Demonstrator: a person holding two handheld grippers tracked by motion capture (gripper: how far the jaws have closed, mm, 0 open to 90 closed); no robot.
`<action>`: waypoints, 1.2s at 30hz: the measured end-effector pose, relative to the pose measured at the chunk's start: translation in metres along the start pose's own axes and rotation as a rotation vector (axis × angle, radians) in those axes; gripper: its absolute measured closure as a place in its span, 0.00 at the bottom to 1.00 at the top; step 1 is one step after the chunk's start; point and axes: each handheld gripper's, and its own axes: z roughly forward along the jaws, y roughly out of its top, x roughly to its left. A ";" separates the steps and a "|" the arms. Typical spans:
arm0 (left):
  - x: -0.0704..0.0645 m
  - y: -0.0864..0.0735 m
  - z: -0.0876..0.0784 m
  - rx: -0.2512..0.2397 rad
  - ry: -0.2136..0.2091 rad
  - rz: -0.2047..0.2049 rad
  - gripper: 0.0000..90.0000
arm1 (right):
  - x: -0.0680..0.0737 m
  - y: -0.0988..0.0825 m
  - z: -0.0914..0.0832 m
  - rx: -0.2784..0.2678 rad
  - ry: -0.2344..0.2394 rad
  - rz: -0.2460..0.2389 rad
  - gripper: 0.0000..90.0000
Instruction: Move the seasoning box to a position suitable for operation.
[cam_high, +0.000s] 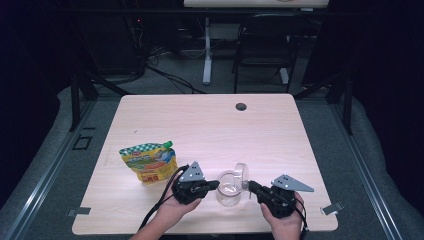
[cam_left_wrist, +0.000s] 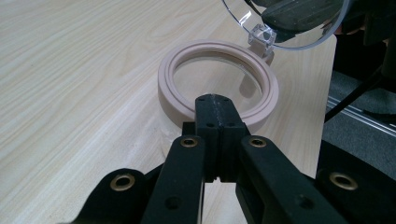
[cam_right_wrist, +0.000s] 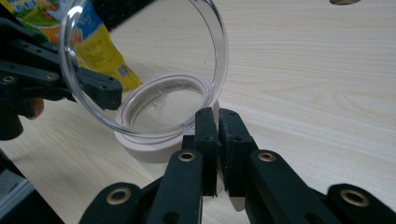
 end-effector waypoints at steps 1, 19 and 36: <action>0.000 0.000 0.000 0.000 0.000 -0.001 1.00 | -0.001 -0.001 0.000 -0.002 0.006 0.013 0.96; 0.000 -0.001 0.000 0.000 0.002 -0.002 1.00 | -0.018 -0.010 0.003 -0.034 0.073 0.220 0.92; 0.001 -0.001 0.000 -0.001 -0.004 -0.002 1.00 | -0.016 -0.013 -0.004 0.009 -0.032 0.104 0.86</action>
